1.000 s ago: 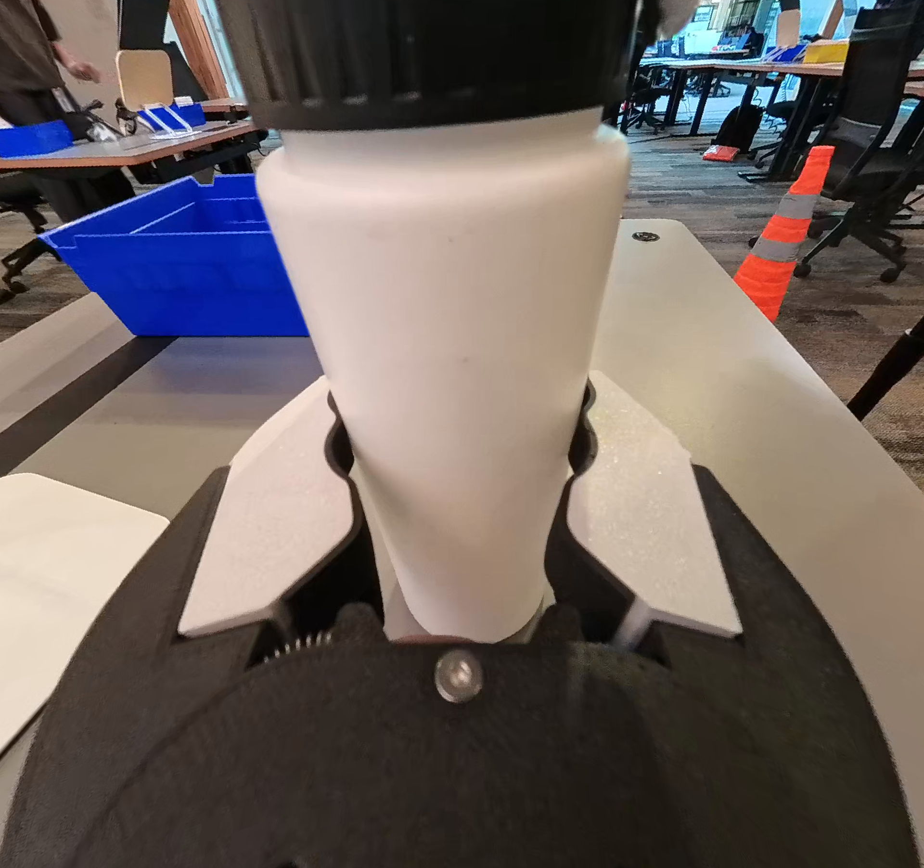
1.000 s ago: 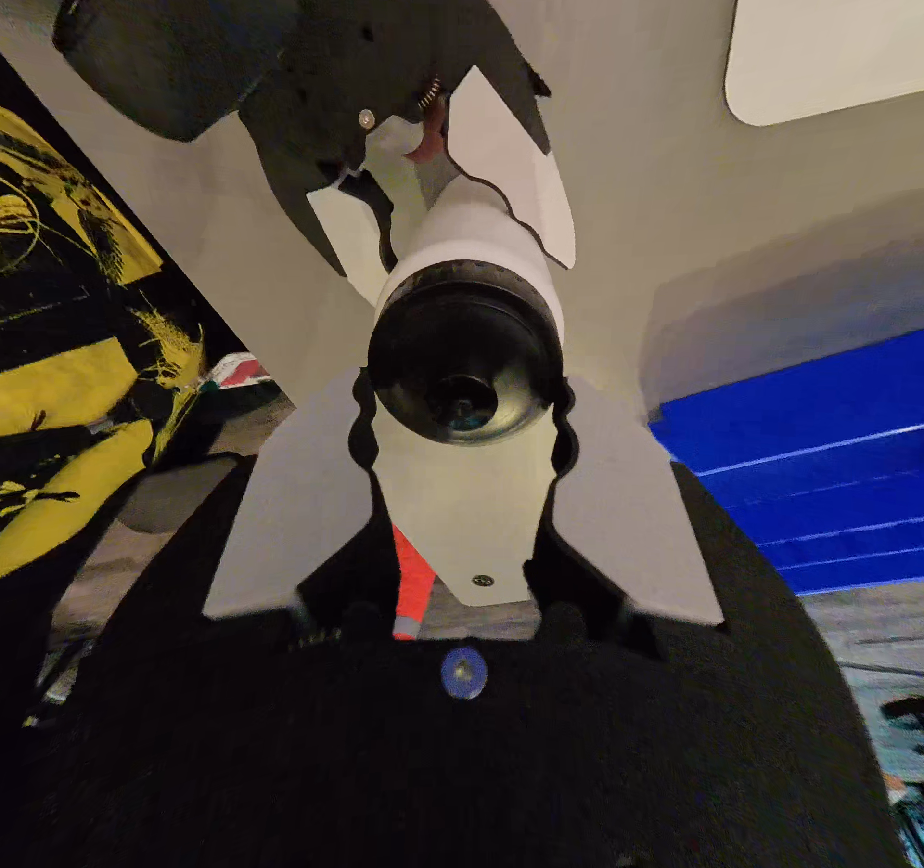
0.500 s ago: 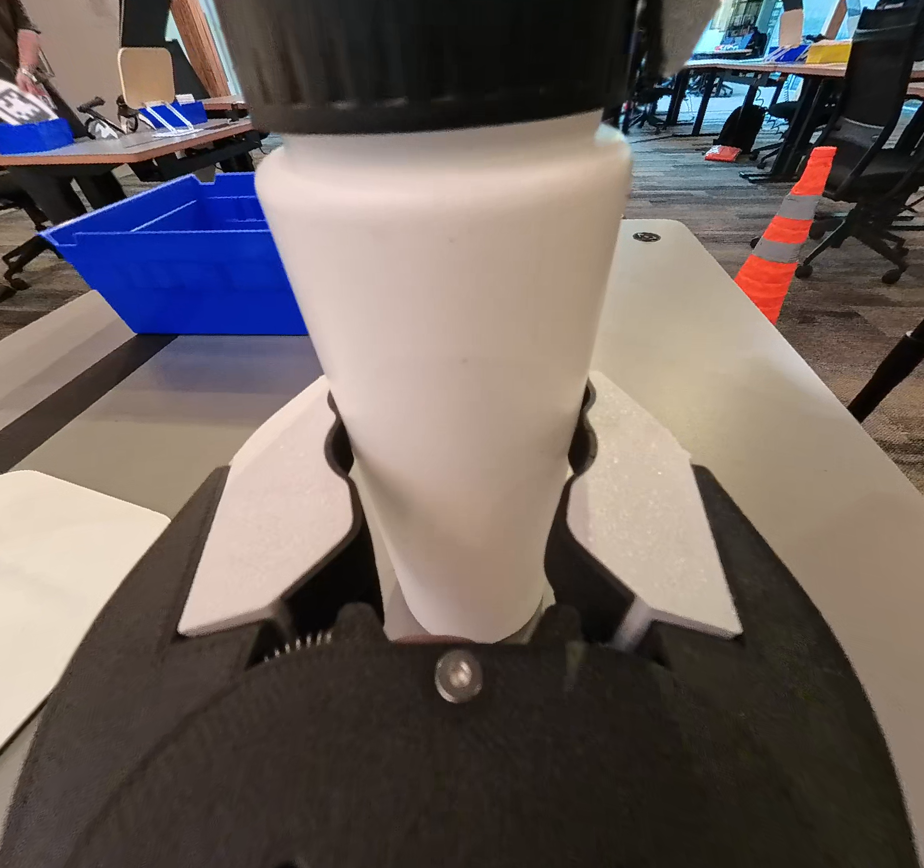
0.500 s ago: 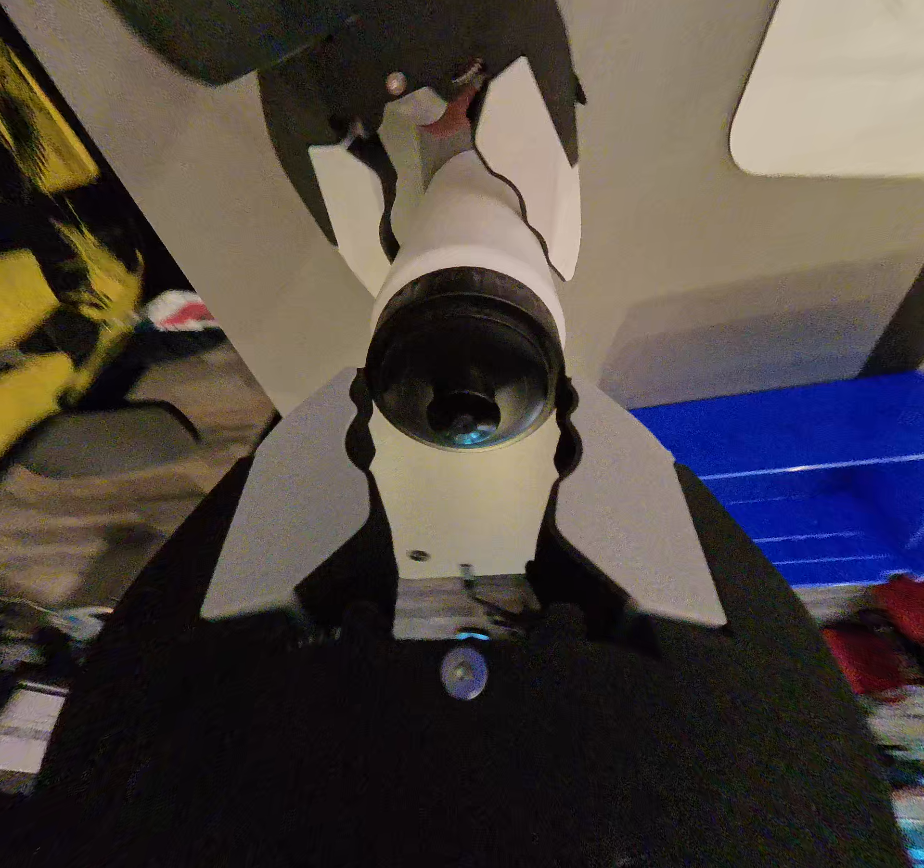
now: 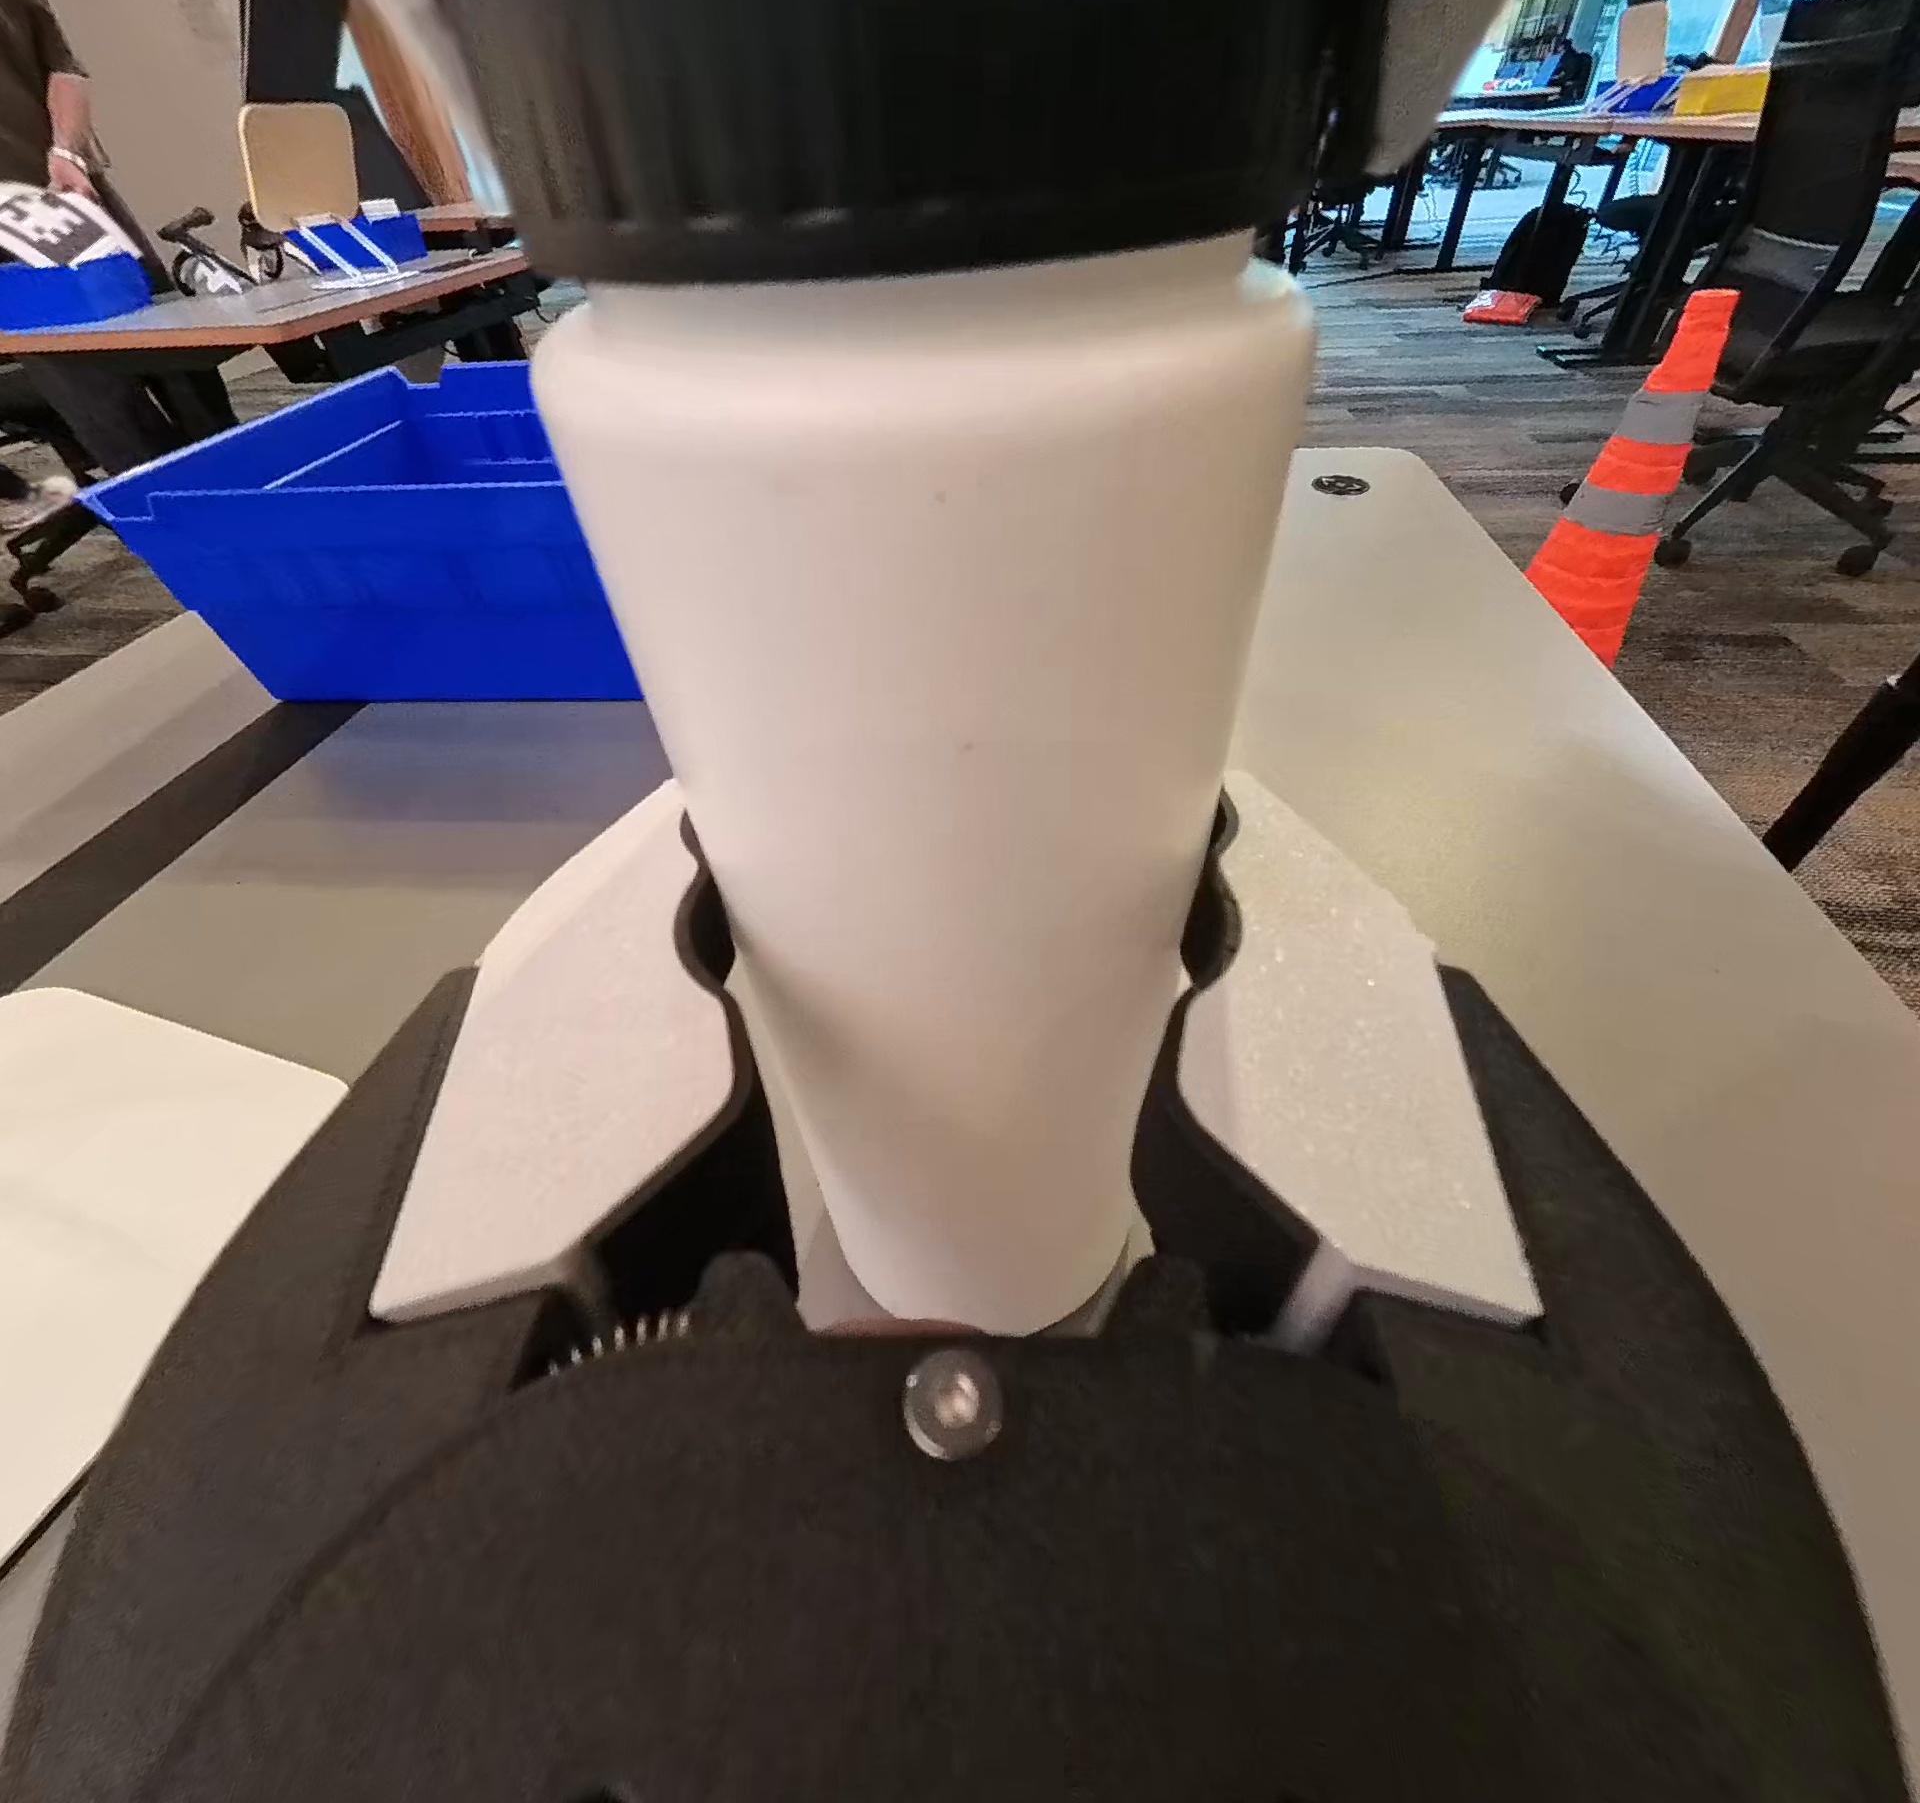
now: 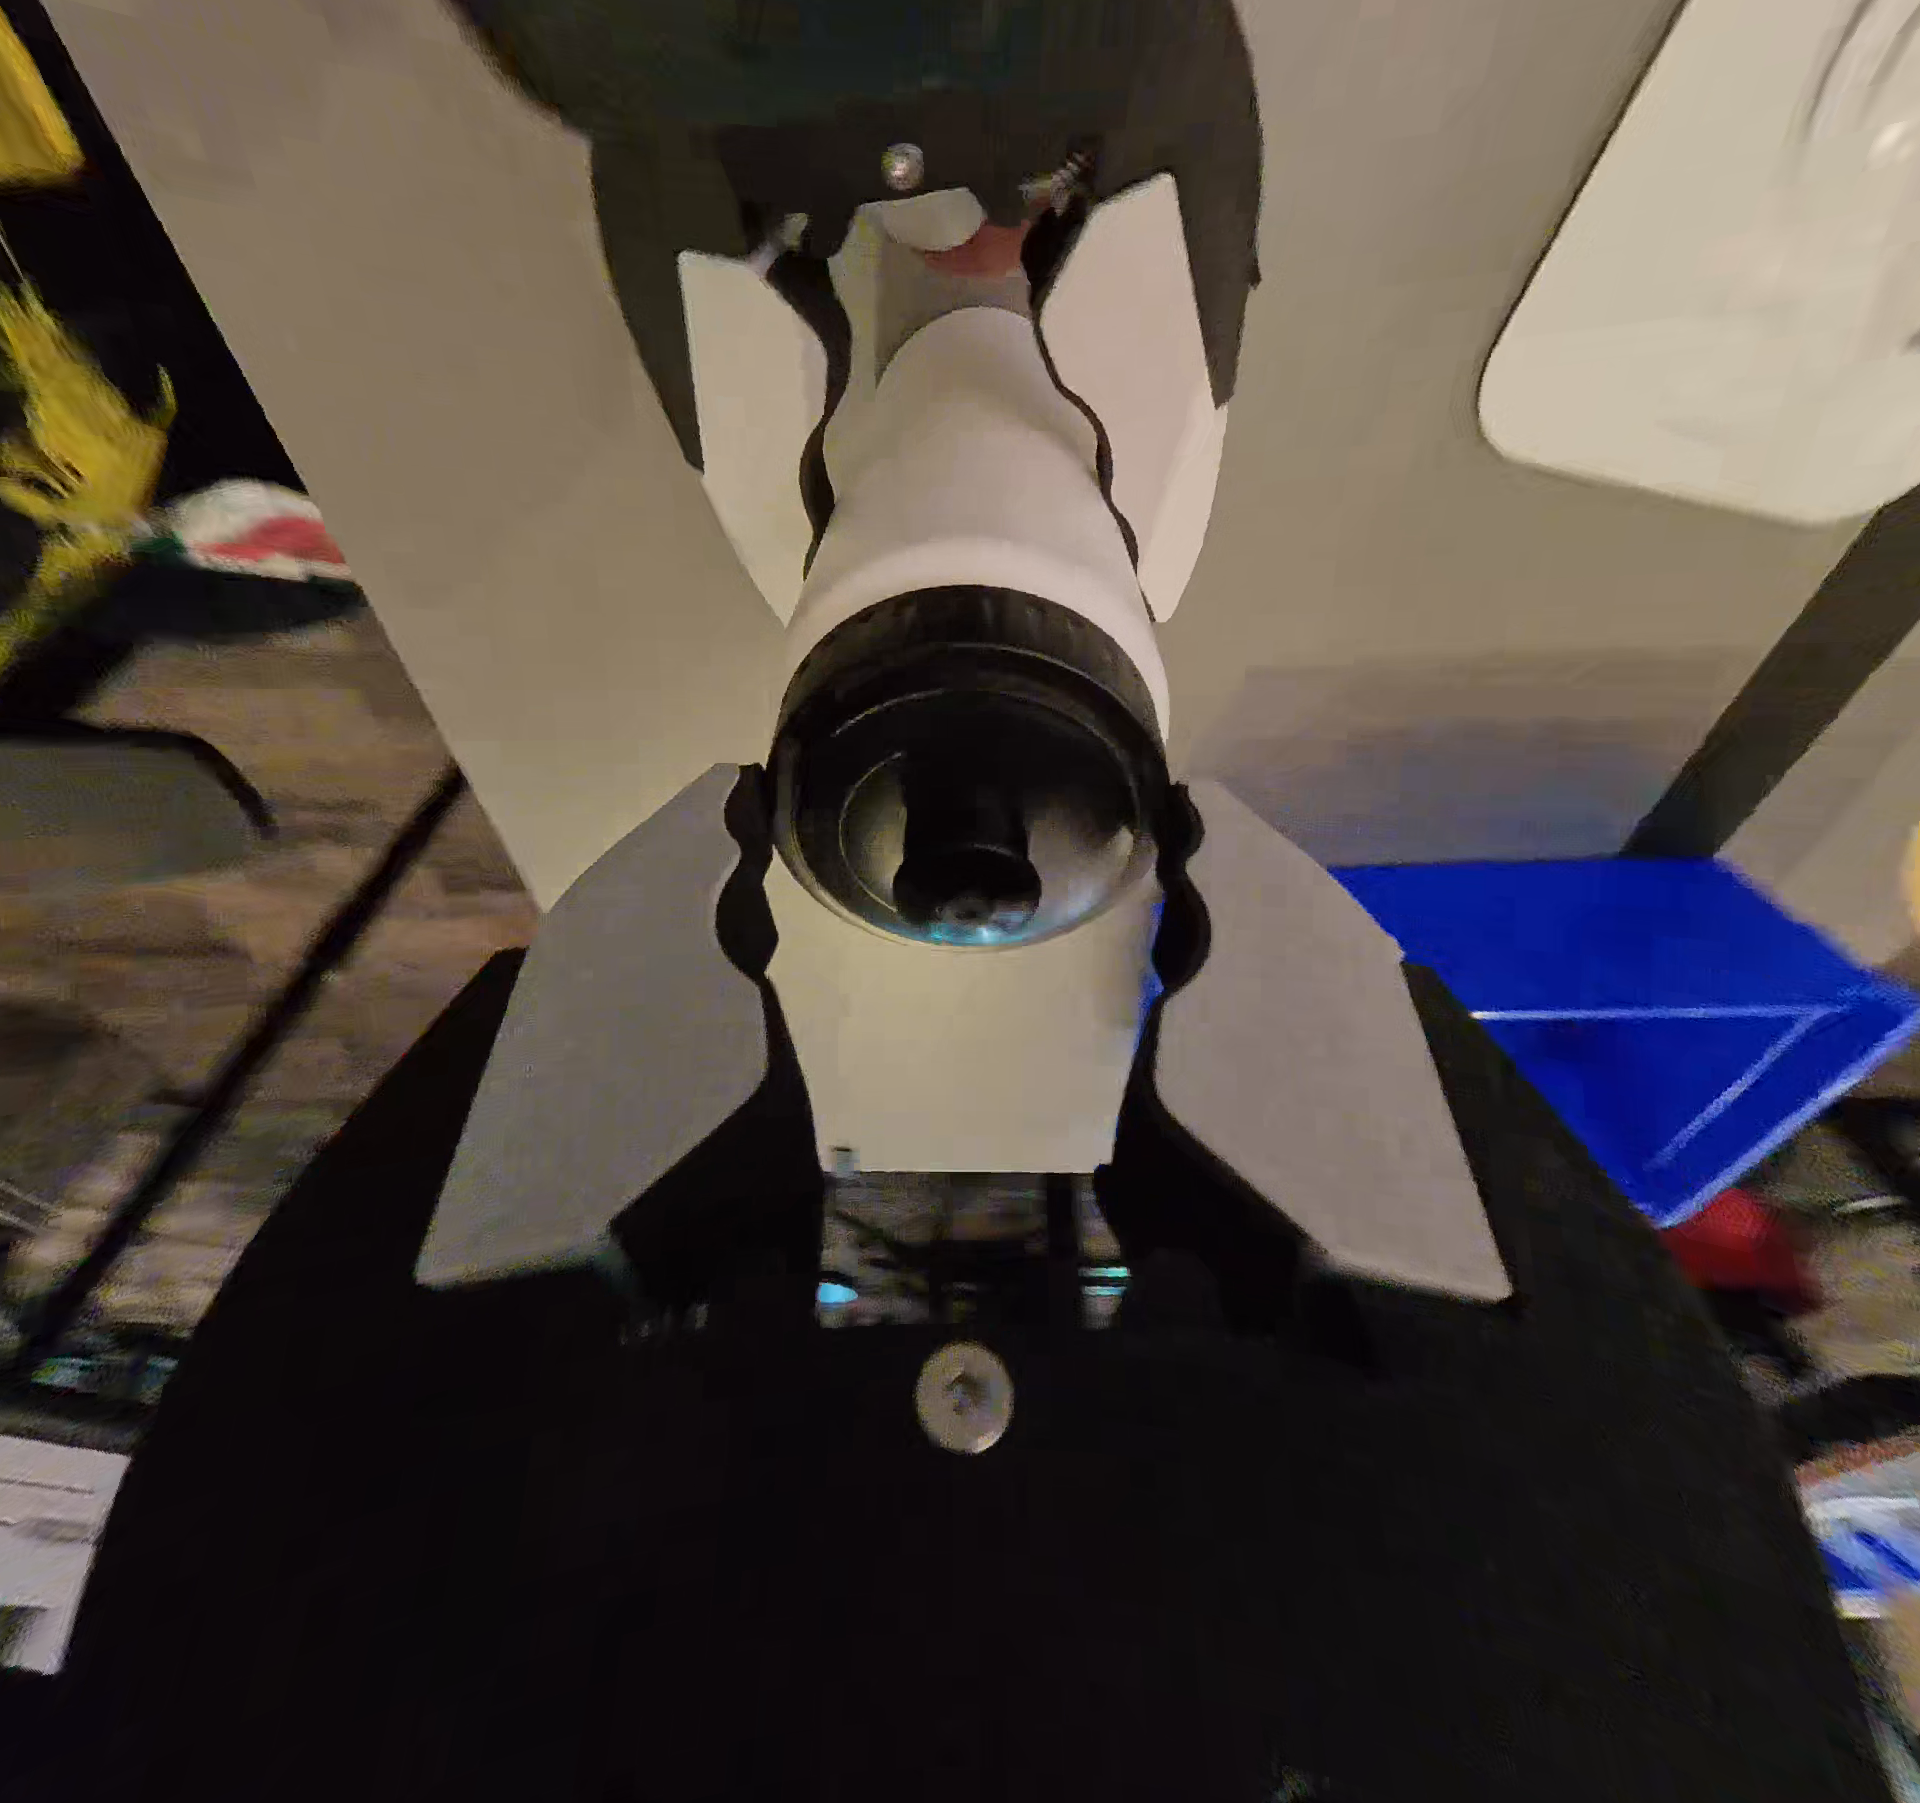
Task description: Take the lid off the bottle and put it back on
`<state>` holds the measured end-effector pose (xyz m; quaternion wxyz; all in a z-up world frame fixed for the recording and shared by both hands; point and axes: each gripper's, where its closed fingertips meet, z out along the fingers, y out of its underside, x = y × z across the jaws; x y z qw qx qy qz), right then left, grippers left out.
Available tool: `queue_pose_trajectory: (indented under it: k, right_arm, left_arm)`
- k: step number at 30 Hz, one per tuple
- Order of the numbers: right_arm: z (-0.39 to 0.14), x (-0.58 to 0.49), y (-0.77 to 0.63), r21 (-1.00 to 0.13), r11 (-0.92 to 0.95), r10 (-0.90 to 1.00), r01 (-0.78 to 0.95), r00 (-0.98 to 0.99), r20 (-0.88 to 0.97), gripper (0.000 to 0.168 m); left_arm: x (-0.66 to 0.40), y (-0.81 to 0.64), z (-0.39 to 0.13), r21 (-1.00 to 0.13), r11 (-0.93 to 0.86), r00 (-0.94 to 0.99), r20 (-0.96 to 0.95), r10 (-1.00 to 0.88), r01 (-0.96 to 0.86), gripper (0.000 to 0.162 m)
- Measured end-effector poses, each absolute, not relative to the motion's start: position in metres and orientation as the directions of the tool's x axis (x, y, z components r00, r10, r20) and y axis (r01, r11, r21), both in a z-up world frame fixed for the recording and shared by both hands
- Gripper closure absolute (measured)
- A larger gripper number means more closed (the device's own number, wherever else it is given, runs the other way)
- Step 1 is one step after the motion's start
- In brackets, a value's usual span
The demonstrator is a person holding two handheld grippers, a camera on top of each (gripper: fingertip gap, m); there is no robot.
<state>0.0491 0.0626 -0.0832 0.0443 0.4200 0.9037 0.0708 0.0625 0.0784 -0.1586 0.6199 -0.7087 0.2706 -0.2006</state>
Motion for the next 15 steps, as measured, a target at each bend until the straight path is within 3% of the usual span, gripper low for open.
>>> queue_pose_trajectory:
  k: [2,4,6,8,10,12,15]
  right_arm:
    - [-0.084,0.046,0.060,0.130,0.422,0.906,0.897,-0.421,-0.035,0.095]
    - [-0.084,0.048,0.059,0.104,0.375,0.927,0.921,-0.372,-0.046,0.095]
    - [-0.082,0.050,0.060,0.129,0.468,0.884,0.875,-0.464,-0.057,0.096]
    - [-0.079,0.042,0.065,0.105,0.613,0.786,0.783,-0.618,0.016,0.074]
    - [-0.079,0.041,0.068,0.126,0.717,0.685,0.686,-0.726,0.053,0.077]
    - [-0.084,0.049,0.063,0.157,0.771,0.625,0.617,-0.781,0.004,0.096]
    - [-0.085,0.051,0.063,0.177,0.661,0.741,0.729,-0.671,-0.002,0.095]
  left_arm:
    - [0.061,0.079,-0.159,-0.988,-0.088,0.773,-0.042,-0.633,-0.125,0.075]
    - [0.063,0.078,-0.159,-0.987,-0.082,0.771,-0.053,-0.635,-0.135,0.075]
    - [0.064,0.078,-0.158,-0.987,-0.080,0.770,-0.056,-0.636,-0.138,0.075]
    - [0.063,0.078,-0.159,-0.987,-0.081,0.769,-0.054,-0.636,-0.136,0.075]
    - [0.064,0.078,-0.159,-0.987,-0.081,0.770,-0.057,-0.636,-0.139,0.075]
    - [0.063,0.078,-0.159,-0.987,-0.081,0.770,-0.058,-0.635,-0.141,0.075]
    - [0.064,0.078,-0.159,-0.986,-0.083,0.773,-0.059,-0.632,-0.143,0.075]
